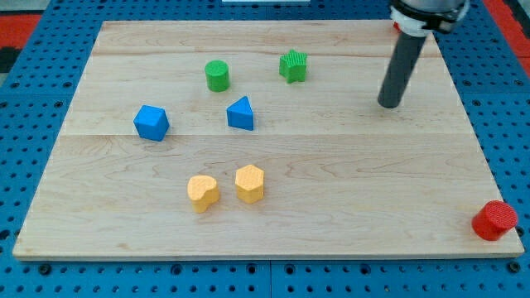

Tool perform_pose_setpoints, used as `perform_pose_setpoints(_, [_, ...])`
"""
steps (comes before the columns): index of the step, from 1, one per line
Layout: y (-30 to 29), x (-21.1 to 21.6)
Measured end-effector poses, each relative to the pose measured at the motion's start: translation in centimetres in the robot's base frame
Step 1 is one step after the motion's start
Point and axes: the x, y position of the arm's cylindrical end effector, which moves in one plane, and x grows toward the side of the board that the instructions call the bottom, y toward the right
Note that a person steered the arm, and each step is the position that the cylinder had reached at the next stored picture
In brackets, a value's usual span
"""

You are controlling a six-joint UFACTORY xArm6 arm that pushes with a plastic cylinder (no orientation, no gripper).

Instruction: Push the blue triangle a bit to the left

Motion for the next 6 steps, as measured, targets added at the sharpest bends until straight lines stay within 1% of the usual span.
perform_pose_setpoints(1, [-3.3, -1.5])
perform_pose_setpoints(3, [-12.4, -1.8])
perform_pose_setpoints(5, [-15.4, -0.7])
perform_pose_setpoints(6, [-18.8, 0.4])
